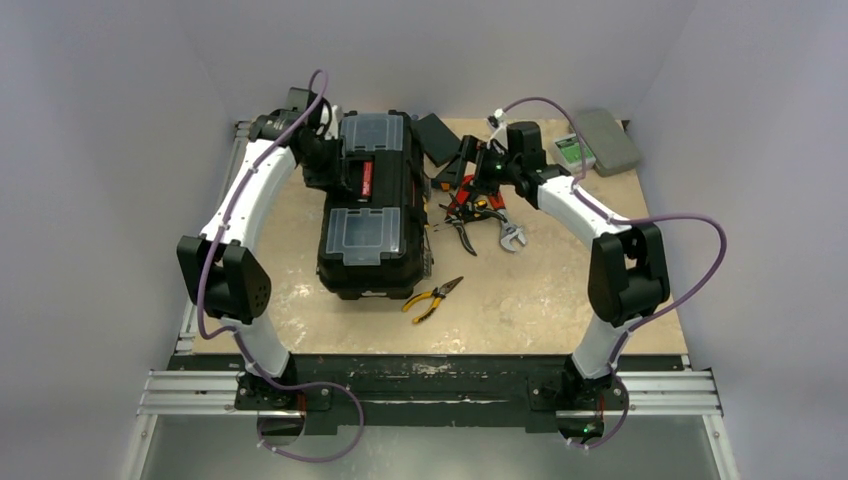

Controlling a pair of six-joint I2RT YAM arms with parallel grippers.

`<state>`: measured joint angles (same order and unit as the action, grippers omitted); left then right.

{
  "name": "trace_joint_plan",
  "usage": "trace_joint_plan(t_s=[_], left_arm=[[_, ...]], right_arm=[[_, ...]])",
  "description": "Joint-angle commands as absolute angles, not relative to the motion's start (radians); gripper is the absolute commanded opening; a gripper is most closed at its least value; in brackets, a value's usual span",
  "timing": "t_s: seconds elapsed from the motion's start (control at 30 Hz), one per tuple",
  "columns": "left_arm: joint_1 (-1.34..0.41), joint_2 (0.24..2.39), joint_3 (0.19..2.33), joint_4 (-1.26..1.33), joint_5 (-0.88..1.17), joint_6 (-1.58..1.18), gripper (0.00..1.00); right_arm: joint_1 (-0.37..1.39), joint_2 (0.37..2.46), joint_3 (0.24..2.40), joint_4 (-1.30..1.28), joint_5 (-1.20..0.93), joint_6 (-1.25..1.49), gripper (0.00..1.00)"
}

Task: Pack the tool kit
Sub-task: Open the toolbox at the center of the board.

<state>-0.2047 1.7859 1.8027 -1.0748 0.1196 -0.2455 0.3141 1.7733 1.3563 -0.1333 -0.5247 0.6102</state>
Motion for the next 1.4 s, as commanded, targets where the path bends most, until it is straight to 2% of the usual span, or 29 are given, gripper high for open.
trace_joint_plan(t_s=[0.0,0.23,0.4,0.47,0.6,0.67,1.03,1.37], left_arm=[[-0.153,1.873,1.739,-1.100,0.318,-0.231,0.17],[-0.085,1.843,1.695,-1.041,0.531,-0.248,0.06],[-0.050,1.829,1.670,-0.998,0.651,-0.271,0.02],[-0.041,1.827,1.667,-0.993,0.673,-0.275,0.01],[-0.032,1.823,1.659,-0.971,0.734,-0.285,0.00],[-0.025,1.817,1.651,-0.961,0.751,-0.292,0.00],[0.041,1.816,1.614,-0.896,0.858,-0.338,0.00],[0.073,1.824,1.598,-0.868,0.898,-0.357,0.00]], right_arm=[[0.355,1.764,1.390,-0.071,-0.571,0.633,0.99],[0.380,1.811,1.426,-0.039,-0.614,0.679,0.99],[0.383,1.856,1.460,-0.060,-0.596,0.701,0.90],[0.383,1.878,1.477,-0.077,-0.585,0.702,0.81],[0.384,1.915,1.482,-0.062,-0.594,0.725,0.45],[0.384,1.928,1.476,-0.049,-0.602,0.738,0.34],[0.386,1.970,1.456,0.038,-0.696,0.794,0.19],[0.384,1.985,1.446,0.063,-0.652,0.842,0.04]])
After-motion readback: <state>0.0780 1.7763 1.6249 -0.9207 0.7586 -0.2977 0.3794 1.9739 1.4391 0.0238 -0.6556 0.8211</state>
